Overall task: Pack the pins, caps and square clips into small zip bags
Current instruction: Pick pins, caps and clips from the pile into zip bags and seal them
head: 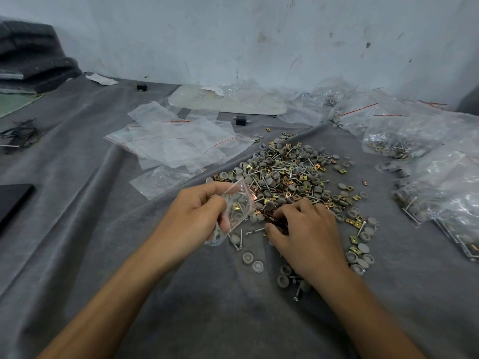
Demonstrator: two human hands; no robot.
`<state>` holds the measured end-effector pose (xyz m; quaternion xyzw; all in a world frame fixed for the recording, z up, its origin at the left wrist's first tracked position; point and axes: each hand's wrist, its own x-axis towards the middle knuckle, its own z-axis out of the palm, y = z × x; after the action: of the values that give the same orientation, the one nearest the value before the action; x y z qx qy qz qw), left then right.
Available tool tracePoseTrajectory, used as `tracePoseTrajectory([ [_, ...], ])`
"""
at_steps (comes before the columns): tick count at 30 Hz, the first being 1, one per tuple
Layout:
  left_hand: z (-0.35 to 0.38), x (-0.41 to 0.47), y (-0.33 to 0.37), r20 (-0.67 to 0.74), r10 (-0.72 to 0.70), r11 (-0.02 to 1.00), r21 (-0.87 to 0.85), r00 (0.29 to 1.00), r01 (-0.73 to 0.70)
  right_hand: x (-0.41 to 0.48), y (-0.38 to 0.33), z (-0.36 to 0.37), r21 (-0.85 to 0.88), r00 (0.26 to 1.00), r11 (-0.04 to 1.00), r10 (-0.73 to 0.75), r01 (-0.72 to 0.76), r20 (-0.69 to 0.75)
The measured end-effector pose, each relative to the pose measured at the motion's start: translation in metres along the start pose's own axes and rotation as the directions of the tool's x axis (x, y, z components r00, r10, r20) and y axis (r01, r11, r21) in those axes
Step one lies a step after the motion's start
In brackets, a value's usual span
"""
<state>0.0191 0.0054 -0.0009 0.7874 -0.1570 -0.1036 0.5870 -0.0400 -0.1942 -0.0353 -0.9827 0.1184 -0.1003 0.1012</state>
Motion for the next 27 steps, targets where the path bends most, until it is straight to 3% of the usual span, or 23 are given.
tracePoseTrajectory([
  [7,0.001,0.002,-0.003,0.012,0.005,1.0,0.018,1.0,-0.005,-0.001,0.001,-0.001,0.032,0.998,0.998,-0.05,0.052,-0.049],
  [10,0.002,0.002,-0.004,0.037,0.022,1.0,0.008,0.999,-0.022,0.0,0.006,-0.005,0.222,0.989,0.972,-0.048,0.079,-0.138],
  [12,0.003,0.002,-0.004,0.044,0.017,1.0,0.004,0.999,-0.017,0.0,0.009,-0.01,0.475,0.985,0.874,-0.022,0.102,-0.17],
  [15,0.003,0.002,-0.005,0.047,0.017,1.0,-0.005,0.999,-0.016,-0.001,0.009,-0.02,0.819,0.997,0.57,-0.007,0.065,-0.075],
  [18,0.004,0.002,-0.004,0.052,0.018,1.0,-0.013,0.998,-0.017,-0.004,0.006,-0.023,0.942,0.998,0.335,-0.058,0.023,-0.004],
  [22,0.009,0.0,-0.003,0.076,0.034,0.999,-0.025,0.997,-0.032,-0.006,0.001,-0.023,0.973,0.996,0.231,-0.086,0.009,0.011],
  [27,0.018,-0.003,-0.002,0.113,0.059,0.998,0.0,0.992,-0.059,-0.01,-0.002,-0.024,0.964,0.991,0.265,-0.136,0.024,0.012],
])
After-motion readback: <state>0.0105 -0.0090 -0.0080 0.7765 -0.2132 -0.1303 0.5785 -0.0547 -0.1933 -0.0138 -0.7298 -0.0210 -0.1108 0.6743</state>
